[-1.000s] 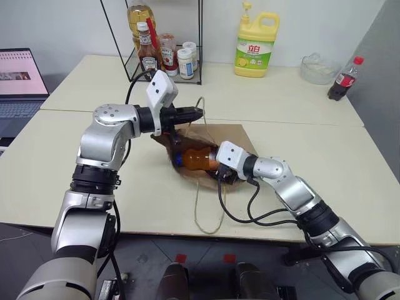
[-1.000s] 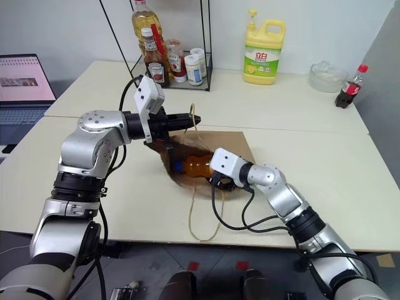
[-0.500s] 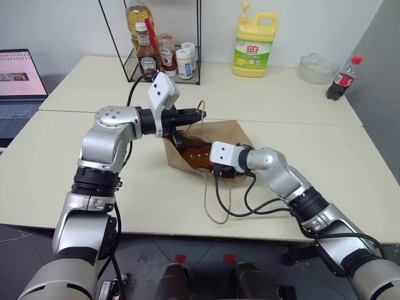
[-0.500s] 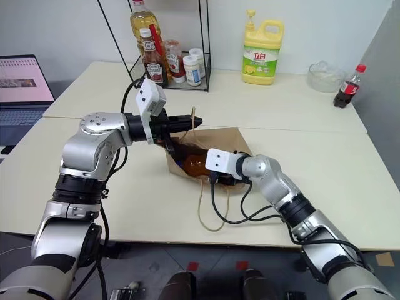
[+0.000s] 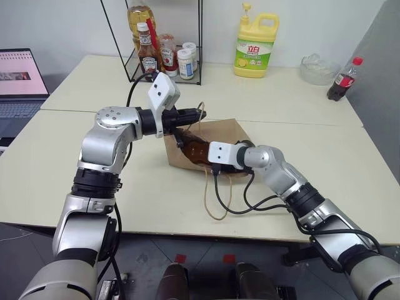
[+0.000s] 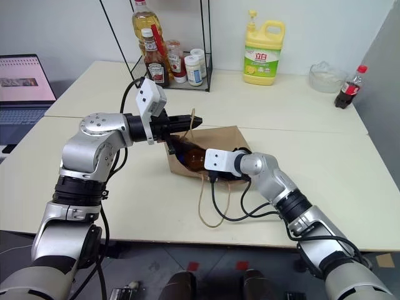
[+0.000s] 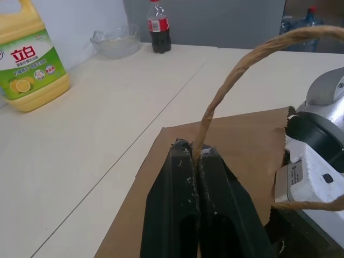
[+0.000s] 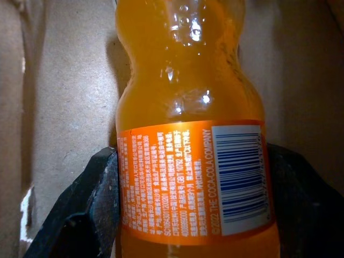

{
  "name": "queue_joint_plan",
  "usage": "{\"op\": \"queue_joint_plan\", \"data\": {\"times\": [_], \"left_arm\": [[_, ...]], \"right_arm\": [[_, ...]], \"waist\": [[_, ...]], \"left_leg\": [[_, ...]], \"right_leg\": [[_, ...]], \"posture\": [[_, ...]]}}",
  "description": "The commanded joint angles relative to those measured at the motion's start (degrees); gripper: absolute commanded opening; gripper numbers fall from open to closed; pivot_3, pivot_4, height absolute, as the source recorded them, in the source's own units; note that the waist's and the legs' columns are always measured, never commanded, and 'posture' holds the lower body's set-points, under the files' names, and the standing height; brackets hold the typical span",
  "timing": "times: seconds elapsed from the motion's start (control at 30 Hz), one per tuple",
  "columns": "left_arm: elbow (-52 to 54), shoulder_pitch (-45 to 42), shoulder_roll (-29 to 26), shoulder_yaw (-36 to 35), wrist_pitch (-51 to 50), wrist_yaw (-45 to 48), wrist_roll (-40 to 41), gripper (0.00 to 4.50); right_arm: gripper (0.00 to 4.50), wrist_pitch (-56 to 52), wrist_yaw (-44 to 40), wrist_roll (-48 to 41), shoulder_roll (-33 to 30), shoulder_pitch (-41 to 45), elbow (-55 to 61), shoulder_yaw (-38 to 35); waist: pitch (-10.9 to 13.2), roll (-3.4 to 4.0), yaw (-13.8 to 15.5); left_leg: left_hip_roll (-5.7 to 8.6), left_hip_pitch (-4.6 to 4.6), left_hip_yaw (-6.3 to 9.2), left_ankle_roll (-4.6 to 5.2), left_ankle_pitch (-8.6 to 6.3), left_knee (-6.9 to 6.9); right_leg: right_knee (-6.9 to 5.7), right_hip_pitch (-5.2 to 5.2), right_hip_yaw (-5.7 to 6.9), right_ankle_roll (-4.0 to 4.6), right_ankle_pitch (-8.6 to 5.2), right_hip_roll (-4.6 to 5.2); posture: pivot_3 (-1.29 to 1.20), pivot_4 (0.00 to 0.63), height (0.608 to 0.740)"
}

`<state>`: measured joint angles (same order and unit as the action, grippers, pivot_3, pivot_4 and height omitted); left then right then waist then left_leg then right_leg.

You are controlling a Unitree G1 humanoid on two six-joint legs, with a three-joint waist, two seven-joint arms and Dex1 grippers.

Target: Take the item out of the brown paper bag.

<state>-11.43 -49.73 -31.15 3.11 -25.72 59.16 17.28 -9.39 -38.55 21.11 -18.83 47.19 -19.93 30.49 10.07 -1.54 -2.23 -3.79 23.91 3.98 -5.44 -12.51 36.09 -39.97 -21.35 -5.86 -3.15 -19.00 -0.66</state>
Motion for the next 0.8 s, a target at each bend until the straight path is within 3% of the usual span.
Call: {"op": "queue_joint_plan", "data": {"times": [0.03, 0.4, 0.8], "left_arm": [[1.8, -0.7, 0.1, -1.1, 0.9, -0.5, 0.7, 0.0], [-1.6, -1.4, 0.5, -0.6, 4.2, -3.1, -1.8, 0.0], [-6.3, -3.3, 1.6, -0.4, 7.8, -4.4, -4.3, 0.0]], "right_arm": [[3.29, 1.3, -2.0, -1.9, -0.8, -1.9, 3.7, -2.2], [3.29, 5.2, -6.9, -11.5, -3.5, -8.0, 17.9, -9.7], [3.29, -6.5, -14.0, -26.3, -6.5, -13.2, 35.9, -16.5]], "waist": [[0.0, 0.0, 0.1], [0.1, 0.13, 0.2], [0.2, 0.19, 0.3]], "left_leg": [[0.01, 0.0, 0.01, 0.0, 0.0, 0.0], [0.0, 0.09, 0.06, 0.0, 0.0, -0.02], [0.01, 0.14, 0.1, 0.0, 0.0, -0.02]], "right_leg": [[0.0, 0.0, 0.01, 0.0, 0.0, 0.0], [0.04, -0.04, 0.08, 0.01, -0.01, 0.01], [0.06, -0.04, 0.13, 0.02, -0.01, 0.01]], "posture": [[0.0, 0.15, 0.74], [0.0, 0.15, 0.74], [0.0, 0.15, 0.74]]}}
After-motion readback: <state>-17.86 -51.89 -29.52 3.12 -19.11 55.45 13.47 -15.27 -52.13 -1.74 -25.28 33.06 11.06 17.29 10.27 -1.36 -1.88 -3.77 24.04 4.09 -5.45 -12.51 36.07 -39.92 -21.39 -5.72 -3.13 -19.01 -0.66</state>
